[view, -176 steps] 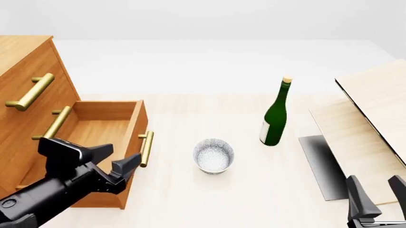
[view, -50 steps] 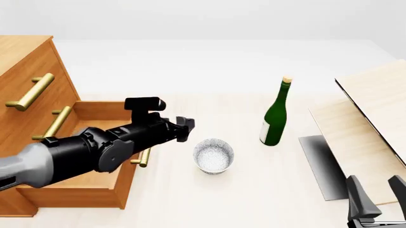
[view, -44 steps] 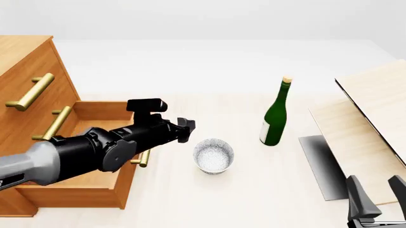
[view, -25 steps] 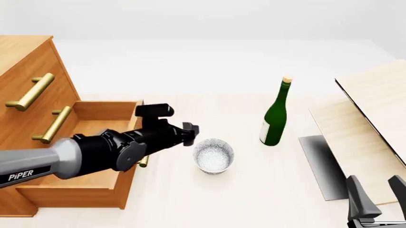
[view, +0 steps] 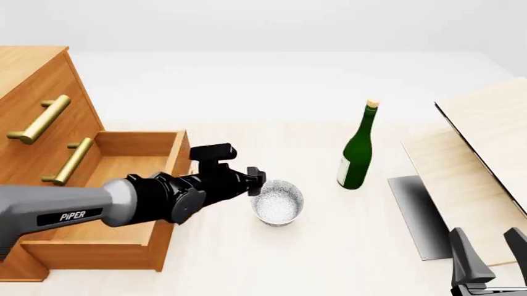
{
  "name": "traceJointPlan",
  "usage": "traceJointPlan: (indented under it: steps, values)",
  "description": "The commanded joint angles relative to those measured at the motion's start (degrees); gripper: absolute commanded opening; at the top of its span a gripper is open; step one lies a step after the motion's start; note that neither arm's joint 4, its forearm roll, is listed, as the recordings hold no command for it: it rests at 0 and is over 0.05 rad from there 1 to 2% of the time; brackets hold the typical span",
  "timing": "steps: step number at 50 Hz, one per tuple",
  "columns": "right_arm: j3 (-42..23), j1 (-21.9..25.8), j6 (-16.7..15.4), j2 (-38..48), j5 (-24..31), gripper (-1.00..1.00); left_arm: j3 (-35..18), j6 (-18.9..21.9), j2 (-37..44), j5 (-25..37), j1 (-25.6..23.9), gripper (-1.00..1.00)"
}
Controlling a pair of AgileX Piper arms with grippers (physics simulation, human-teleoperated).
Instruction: Put the bowl in the bottom drawer of the cabinet and close it.
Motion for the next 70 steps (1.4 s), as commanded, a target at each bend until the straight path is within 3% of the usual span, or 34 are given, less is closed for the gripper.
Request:
traceJointPlan:
  steps: [1, 38, 60, 61, 70]
  values:
    - [0.00, -0.01, 0.00, 0.01, 0.00, 1.00, -0.81, -1.00, 2.71, -0.52, -0.25, 1.00]
    - [0.00, 0.05, -0.03, 0.00, 0.00, 1.00, -1.43, -5.56, 9.61, -2.25, -2.30, 1.00]
    - [0.00, 0.05, -0.01, 0.00, 0.00, 1.00, -2.60, -4.94, 12.53, -2.01, -1.30, 1.00]
    - [0.00, 0.06, -0.04, 0.03, 0.00, 1.00, -2.41, -5.08, 12.40, -2.22, -1.38, -1.00]
    - [0.00, 0.06, -0.01, 0.01, 0.00, 1.00, -1.19, -3.87, 9.88, -2.71, -0.76, -1.00]
